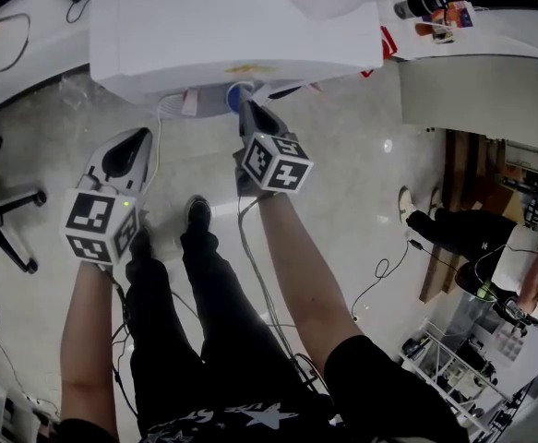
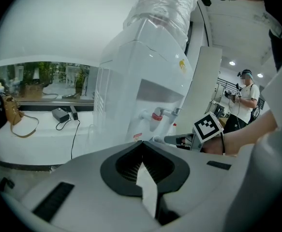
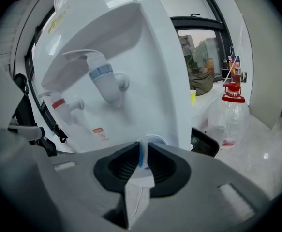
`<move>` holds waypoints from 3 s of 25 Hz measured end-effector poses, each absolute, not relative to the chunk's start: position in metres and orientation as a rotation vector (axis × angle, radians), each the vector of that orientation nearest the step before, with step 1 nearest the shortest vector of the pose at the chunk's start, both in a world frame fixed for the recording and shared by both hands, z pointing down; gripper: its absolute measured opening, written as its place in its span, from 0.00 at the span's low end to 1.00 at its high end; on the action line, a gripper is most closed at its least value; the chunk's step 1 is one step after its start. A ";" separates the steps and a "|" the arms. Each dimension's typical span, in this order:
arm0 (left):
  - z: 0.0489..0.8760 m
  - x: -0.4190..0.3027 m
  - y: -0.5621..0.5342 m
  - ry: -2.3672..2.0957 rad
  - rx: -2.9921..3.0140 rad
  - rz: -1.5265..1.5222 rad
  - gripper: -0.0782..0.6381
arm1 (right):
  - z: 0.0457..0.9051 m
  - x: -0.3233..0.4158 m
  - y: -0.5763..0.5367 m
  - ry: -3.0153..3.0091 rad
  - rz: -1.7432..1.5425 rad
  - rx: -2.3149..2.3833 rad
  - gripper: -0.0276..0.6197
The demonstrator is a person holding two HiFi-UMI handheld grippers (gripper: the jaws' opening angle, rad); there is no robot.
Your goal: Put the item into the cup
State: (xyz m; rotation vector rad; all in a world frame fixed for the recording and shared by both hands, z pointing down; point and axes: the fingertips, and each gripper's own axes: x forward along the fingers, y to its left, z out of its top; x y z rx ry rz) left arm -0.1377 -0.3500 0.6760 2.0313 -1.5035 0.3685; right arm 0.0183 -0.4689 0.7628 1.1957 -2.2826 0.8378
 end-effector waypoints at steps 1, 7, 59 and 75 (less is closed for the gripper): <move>0.676 -0.138 -0.350 -1.504 2.029 0.366 0.12 | 0.764 0.018 -0.469 -2.280 0.839 1.195 0.15; 0.678 -0.138 -0.352 -1.500 2.027 0.363 0.12 | 0.762 0.021 -0.472 -2.277 0.830 1.211 0.15; 0.477 -0.134 -0.185 -1.195 2.344 0.332 0.12 | 0.502 0.036 -0.204 -2.261 0.909 1.683 0.15; 0.447 -0.087 -0.068 -1.256 2.333 0.298 0.12 | 0.462 0.063 -0.097 -2.403 0.906 1.559 0.14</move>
